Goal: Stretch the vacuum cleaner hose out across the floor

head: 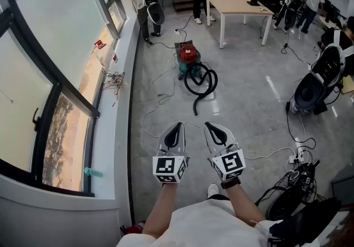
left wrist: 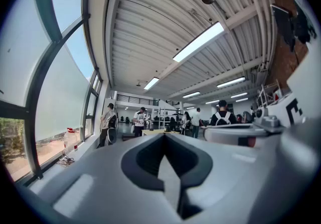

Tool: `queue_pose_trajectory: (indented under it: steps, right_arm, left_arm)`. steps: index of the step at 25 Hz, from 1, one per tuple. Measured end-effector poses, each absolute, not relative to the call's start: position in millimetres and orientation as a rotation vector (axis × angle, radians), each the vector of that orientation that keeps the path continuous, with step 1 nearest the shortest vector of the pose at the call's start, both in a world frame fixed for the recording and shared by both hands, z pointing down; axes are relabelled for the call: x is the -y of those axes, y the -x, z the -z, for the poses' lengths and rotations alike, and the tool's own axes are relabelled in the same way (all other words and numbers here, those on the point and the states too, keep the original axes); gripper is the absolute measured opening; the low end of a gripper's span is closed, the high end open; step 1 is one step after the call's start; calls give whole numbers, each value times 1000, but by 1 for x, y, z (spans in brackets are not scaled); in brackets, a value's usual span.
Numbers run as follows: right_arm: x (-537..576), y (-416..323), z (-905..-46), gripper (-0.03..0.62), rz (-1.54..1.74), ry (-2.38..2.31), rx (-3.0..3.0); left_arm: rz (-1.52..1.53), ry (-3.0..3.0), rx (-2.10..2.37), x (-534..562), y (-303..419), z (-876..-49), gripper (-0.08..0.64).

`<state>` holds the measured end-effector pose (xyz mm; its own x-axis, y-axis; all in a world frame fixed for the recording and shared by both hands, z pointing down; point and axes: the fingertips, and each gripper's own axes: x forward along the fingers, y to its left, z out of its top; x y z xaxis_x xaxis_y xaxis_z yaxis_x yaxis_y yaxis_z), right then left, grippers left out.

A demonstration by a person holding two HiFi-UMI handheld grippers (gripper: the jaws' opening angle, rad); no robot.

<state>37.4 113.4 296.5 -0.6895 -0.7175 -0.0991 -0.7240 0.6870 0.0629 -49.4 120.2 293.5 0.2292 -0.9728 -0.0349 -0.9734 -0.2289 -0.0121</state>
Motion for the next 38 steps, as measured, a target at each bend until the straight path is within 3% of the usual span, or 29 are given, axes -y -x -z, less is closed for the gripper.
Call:
queue_pose_trajectory:
  steps: [9,18,33,38]
  right_arm:
    - [-22,-117,-334,-3,58,1318,-2851]
    - [21,-103,-368,-3,165,1278,-2929]
    - [184,24,-340,-3,128,1345,-2934]
    - [207,48,-346,-3,156,1331,-2969]
  left_arm:
    - [15,2453,-1985,-44,-17,-324,2]
    - [119,2518,-1957,8,-22,-361,2]
    - [-108,2504,-1938,177,130,-321,2]
    - [-126,2555,-1921,212,147,-324,2]
